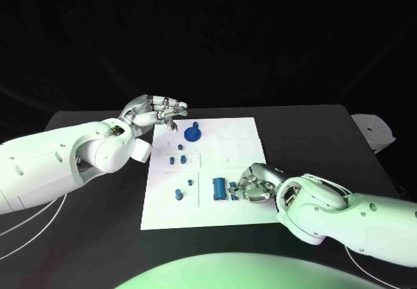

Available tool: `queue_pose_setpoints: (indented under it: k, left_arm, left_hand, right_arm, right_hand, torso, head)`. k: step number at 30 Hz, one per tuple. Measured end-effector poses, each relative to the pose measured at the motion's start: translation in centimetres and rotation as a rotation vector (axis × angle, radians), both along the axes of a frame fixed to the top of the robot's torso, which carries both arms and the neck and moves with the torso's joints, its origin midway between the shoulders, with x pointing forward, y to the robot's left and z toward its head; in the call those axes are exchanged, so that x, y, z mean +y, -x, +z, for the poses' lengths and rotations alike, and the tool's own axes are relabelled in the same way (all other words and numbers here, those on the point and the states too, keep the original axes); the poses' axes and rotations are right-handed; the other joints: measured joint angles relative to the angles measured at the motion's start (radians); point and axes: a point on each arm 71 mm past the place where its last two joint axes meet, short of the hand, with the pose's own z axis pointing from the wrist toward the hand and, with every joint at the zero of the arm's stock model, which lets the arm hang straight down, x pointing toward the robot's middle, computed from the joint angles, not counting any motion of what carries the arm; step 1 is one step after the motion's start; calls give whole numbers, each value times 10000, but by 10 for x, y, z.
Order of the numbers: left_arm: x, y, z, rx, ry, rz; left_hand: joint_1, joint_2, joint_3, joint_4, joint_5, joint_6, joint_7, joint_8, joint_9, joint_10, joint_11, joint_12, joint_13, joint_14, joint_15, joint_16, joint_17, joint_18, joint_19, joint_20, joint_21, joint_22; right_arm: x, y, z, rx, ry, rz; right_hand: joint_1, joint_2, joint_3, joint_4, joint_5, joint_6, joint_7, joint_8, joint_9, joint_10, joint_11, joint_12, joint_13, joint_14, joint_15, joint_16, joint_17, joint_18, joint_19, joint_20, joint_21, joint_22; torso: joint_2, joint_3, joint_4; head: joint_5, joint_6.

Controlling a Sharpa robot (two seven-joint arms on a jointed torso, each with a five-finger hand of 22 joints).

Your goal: Assemble the parts on the task board

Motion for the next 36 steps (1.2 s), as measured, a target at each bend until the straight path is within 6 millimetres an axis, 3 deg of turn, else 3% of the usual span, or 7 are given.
queue_pose_setpoints:
  k: [11,22,26,29,31,33,36]
  left_arm:
    - [1,0,0,3,-7,10]
    - [0,-2,-3,-33,-4,53]
    - [0,-3,-6,-94,71,96]
    - [-1,-5,-8,-158,187,163]
    - [-1,-8,-11,-204,310,284]
    - [0,-11,-14,-234,431,427]
    - [2,-16,-19,-284,675,734]
  left_hand:
    - [0,0,0,0,0,0,0,0,0,0,0,0,-1,0,0,0,0,0,0,0,0,0]
    - [0,0,-29,29,0,0,0,0,0,0,0,20,9,0,0,40,-1,1,0,0,0,0]
    - [0,0,-23,34,0,0,0,0,0,1,0,107,34,0,0,40,-10,0,0,0,1,-10]
    - [55,55,0,57,0,41,-41,67,4,42,-42,172,51,-31,-31,40,-26,-1,0,0,-1,-17]
    - [54,54,8,65,0,161,-161,146,36,148,-148,258,62,-72,-72,40,-45,1,0,0,-48,-29]
    - [54,54,0,111,0,218,-217,214,54,277,-194,281,62,-143,-113,40,-64,0,-3,-3,-91,-48]
    - [54,54,-14,208,0,233,-232,215,56,441,-217,318,50,-629,-125,-326,-238,1,-346,-26,-402,-195]
  right_arm:
    - [-14,4,5,-274,-121,-167]
    - [-41,-22,27,-1449,-1958,-619]
    - [-53,-42,32,-1593,-2969,-1023]
    - [-63,-58,33,-1592,-3748,-1455]
    - [-71,-73,34,-1612,-4330,-1848]
    - [-76,-85,34,-1633,-4818,-2165]
    - [-83,-104,32,-1671,-5537,-2721]
  right_hand:
    - [738,86,-97,-98,163,-42,41,-67,-14,0,0,-71,-1,0,0,0,-1,0,0,0,0,-1]
    - [2160,62,-92,-268,375,-777,415,-666,-244,-788,275,-1534,-43,83,192,-583,-3,38,-18,94,-1097,4]
    - [2714,67,-93,-269,53,-1103,593,-868,-284,-2015,431,-3820,-1367,67,329,-1616,-519,575,-189,273,-3424,6]
    - [3121,82,-93,-269,-337,-1369,754,-996,-285,-3287,597,-6110,-2973,-478,502,-3128,-2179,1055,-1075,401,-6254,3]
    - [3391,74,18,-274,-982,-1602,915,-1152,-400,-3822,775,-6878,-3758,-1368,641,-4954,-3962,1477,-2052,540,-9335,-1127]
    - [3569,52,178,-225,-1061,-1727,967,-1243,-517,-4101,840,-7410,-4385,-2082,736,-6498,-5268,1650,-2622,631,-11239,-2125]
    - [3652,-18,413,-155,-1061,-1739,989,-1332,-701,-4509,886,-8295,-5566,-2438,825,-7821,-5923,1646,-2777,732,-12412,-3143]
  torso:
    - [-14,9,-26]
    - [-120,-16,-58]
    - [-205,-52,-83]
    - [-300,-99,-95]
    - [-369,-135,-106]
    - [-456,-186,-124]
    - [-598,-265,-158]
  head:
    - [16,68]
    - [-20,295]
    - [-36,422]
    - [-75,579]
    - [-97,702]
    - [-114,853]
    - [-120,1030]
